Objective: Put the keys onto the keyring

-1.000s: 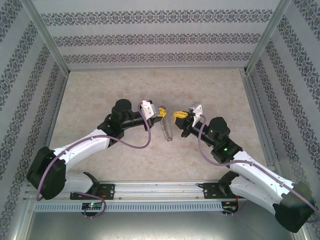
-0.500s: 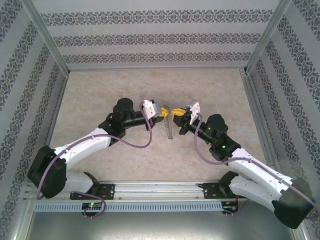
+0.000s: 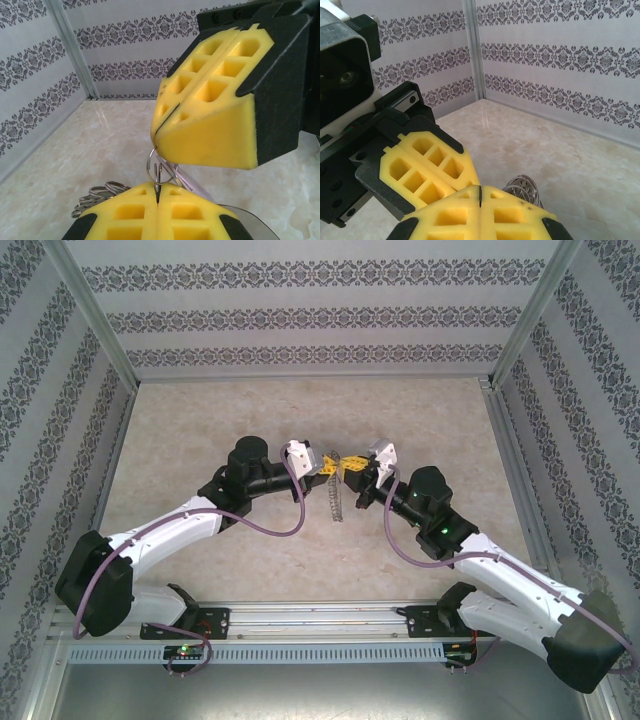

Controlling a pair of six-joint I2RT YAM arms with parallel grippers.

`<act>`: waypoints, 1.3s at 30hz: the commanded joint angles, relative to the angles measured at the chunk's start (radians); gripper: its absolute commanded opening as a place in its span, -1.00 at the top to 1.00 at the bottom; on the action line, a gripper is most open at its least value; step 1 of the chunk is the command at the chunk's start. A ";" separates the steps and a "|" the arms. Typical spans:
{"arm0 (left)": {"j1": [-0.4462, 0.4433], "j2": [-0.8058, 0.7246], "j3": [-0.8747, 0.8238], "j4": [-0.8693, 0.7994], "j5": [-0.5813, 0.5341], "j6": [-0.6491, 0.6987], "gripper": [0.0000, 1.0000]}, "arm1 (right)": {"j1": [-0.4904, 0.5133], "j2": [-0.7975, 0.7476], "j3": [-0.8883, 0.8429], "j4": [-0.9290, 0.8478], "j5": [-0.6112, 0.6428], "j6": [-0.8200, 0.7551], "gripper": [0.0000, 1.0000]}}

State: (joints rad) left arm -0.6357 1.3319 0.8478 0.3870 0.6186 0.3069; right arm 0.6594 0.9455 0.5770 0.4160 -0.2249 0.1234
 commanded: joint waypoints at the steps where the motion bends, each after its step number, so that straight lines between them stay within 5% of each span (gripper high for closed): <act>1: -0.021 0.005 0.039 0.018 0.013 -0.001 1.00 | 0.009 0.008 0.030 0.017 0.016 -0.023 1.00; 39: -0.021 -0.035 0.000 0.093 -0.028 -0.026 1.00 | -0.067 -0.026 -0.046 -0.028 0.021 0.001 1.00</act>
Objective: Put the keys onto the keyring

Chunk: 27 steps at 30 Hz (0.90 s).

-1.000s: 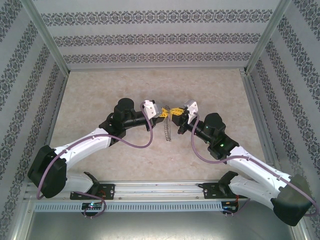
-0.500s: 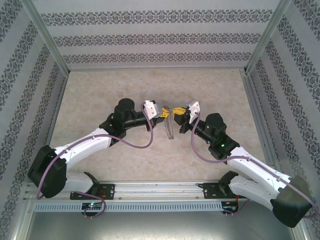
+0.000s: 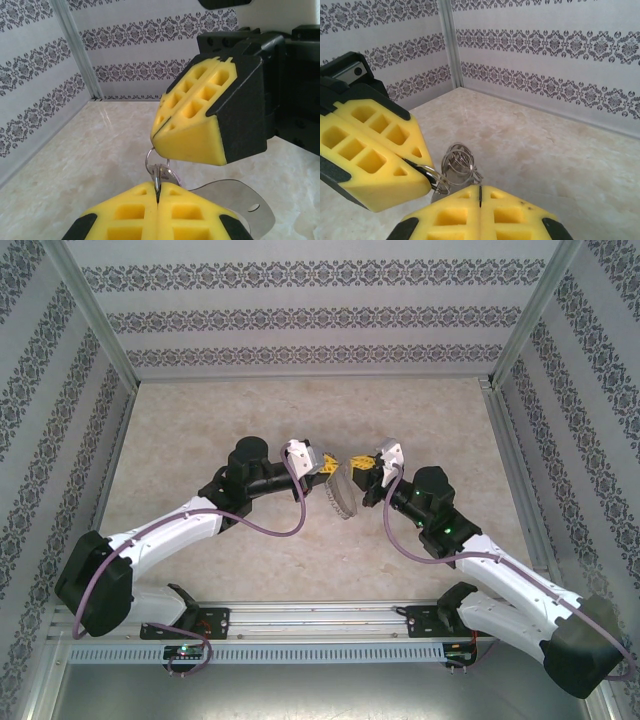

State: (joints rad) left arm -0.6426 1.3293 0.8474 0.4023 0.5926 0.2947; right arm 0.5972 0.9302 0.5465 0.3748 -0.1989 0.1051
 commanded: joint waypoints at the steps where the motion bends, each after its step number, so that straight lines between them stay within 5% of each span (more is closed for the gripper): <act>1: -0.014 -0.031 0.000 0.078 -0.002 -0.014 1.00 | -0.003 -0.014 -0.016 0.013 -0.006 0.020 1.00; 12: -0.014 -0.021 0.001 0.073 0.002 -0.021 1.00 | 0.002 -0.129 -0.024 0.013 0.011 0.050 1.00; 27: -0.014 0.011 0.056 -0.004 0.053 -0.074 1.00 | 0.064 -0.055 0.026 0.043 0.022 0.012 1.00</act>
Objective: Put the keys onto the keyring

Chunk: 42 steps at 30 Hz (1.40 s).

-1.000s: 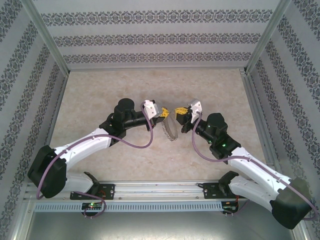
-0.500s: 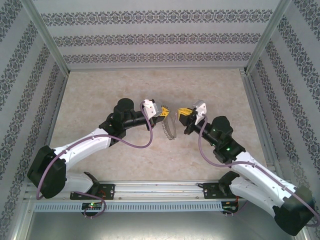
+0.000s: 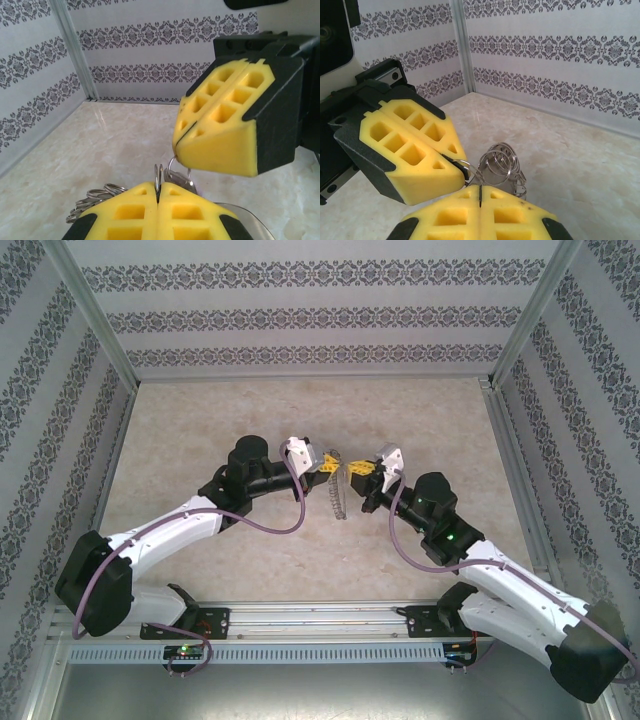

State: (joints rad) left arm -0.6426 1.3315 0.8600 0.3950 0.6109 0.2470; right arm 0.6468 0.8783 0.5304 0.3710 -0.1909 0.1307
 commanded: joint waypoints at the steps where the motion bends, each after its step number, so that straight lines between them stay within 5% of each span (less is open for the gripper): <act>1: -0.014 0.013 0.045 0.002 0.038 -0.028 1.00 | 0.016 -0.006 0.041 0.046 0.014 -0.013 1.00; 42: -0.014 0.005 0.035 0.043 0.056 -0.061 1.00 | 0.014 0.028 0.017 0.077 0.103 -0.051 1.00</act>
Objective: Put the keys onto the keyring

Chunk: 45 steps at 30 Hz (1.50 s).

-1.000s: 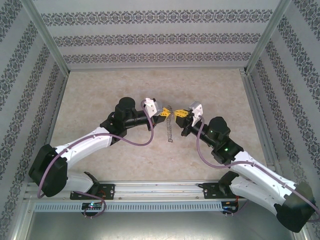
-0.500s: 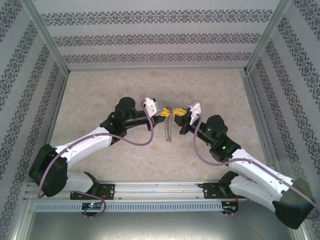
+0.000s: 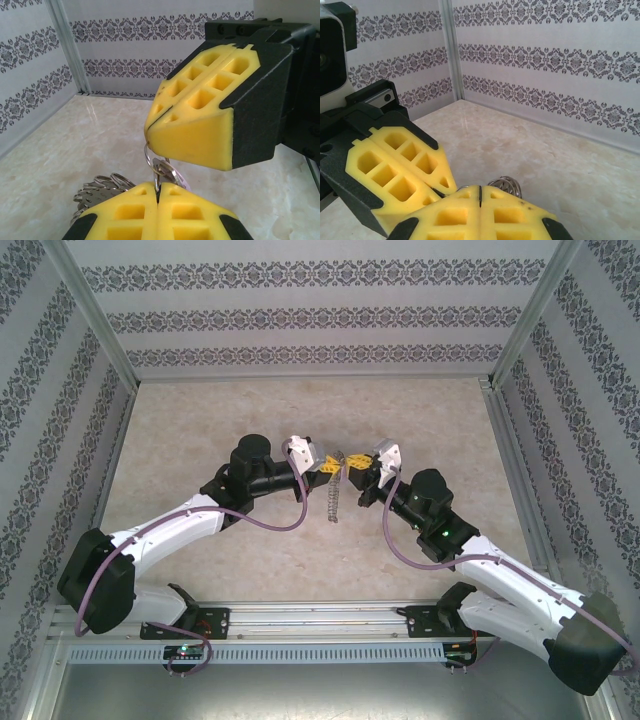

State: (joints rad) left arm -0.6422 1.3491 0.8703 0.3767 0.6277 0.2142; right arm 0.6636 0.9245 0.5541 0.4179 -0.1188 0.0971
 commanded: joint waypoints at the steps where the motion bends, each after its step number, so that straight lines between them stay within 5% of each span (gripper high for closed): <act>1: -0.015 -0.014 0.023 0.068 0.041 -0.033 1.00 | -0.001 -0.021 -0.007 0.029 0.033 -0.016 1.00; 45: -0.014 0.006 0.012 0.186 0.059 -0.142 1.00 | -0.029 -0.014 -0.057 0.038 0.052 -0.006 1.00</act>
State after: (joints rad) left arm -0.6426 1.3624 0.8700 0.4732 0.6548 0.0879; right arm 0.6456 0.9131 0.5125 0.4374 -0.0856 0.0975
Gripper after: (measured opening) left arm 0.050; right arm 0.056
